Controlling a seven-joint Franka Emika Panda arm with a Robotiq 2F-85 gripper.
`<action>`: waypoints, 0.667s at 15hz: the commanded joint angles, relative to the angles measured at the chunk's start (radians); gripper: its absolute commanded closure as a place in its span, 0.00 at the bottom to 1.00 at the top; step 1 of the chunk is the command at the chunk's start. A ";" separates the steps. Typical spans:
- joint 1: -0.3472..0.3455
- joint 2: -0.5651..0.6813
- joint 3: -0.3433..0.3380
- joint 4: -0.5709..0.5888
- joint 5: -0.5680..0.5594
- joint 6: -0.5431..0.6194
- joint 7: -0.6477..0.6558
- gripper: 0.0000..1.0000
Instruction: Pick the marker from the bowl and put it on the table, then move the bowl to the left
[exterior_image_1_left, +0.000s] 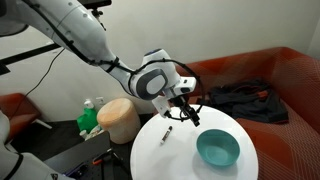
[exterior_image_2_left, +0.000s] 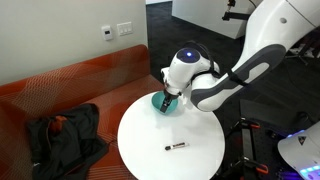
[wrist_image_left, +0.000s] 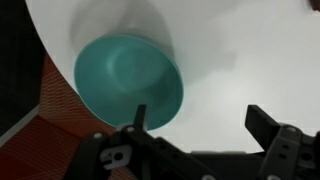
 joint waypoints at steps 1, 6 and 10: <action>-0.040 0.061 0.020 0.091 0.029 -0.044 -0.006 0.00; -0.128 0.155 0.103 0.204 0.103 -0.088 -0.077 0.00; -0.181 0.226 0.158 0.288 0.151 -0.130 -0.129 0.00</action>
